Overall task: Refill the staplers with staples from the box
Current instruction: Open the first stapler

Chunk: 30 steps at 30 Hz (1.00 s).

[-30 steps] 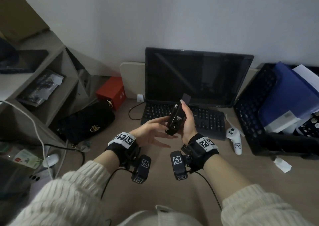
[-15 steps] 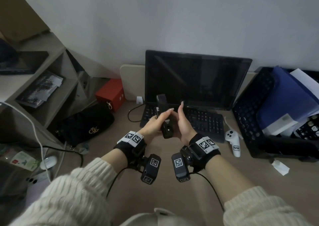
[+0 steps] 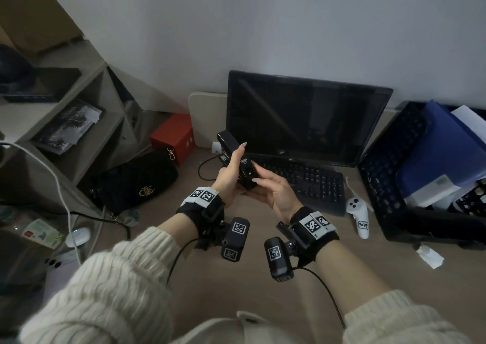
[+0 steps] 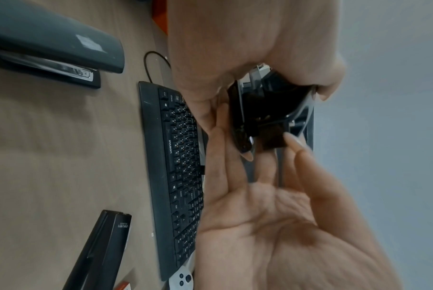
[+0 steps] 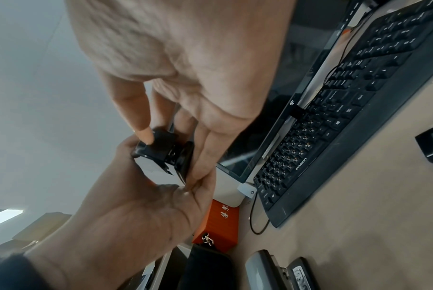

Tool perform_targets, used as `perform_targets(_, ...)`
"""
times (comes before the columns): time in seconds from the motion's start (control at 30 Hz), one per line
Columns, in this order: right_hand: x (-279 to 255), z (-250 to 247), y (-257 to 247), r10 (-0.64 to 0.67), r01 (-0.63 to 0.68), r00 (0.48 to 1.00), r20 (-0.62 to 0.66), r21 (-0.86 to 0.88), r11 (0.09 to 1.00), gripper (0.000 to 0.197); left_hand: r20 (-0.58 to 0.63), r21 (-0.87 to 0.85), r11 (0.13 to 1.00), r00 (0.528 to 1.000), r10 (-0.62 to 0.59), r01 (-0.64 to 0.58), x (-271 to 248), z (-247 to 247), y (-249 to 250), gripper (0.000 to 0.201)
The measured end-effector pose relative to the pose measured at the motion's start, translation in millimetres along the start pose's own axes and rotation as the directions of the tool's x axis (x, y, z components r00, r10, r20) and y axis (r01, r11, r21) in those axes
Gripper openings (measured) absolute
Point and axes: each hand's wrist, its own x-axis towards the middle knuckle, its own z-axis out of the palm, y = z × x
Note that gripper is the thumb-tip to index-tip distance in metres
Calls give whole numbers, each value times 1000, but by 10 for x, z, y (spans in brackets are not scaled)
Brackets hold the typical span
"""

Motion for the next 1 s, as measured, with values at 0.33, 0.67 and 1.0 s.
perform_targets(0.33, -12, -2, 33, -40, 40, 999, -28, 9, 999, 42, 13, -53, 999, 1000, 2, -1, -14, 18, -31, 71)
perform_targets(0.67, -47, 12, 19, -66, 68, 997, -30, 48, 997, 40, 38, -69, 994, 996, 84, -81, -39, 14, -62, 66)
perform_targets(1.0, -86, 54, 13, -67, 71, 996, -58, 73, 995, 40, -28, -137, 984, 993, 113, -116, -77, 28, -88, 94)
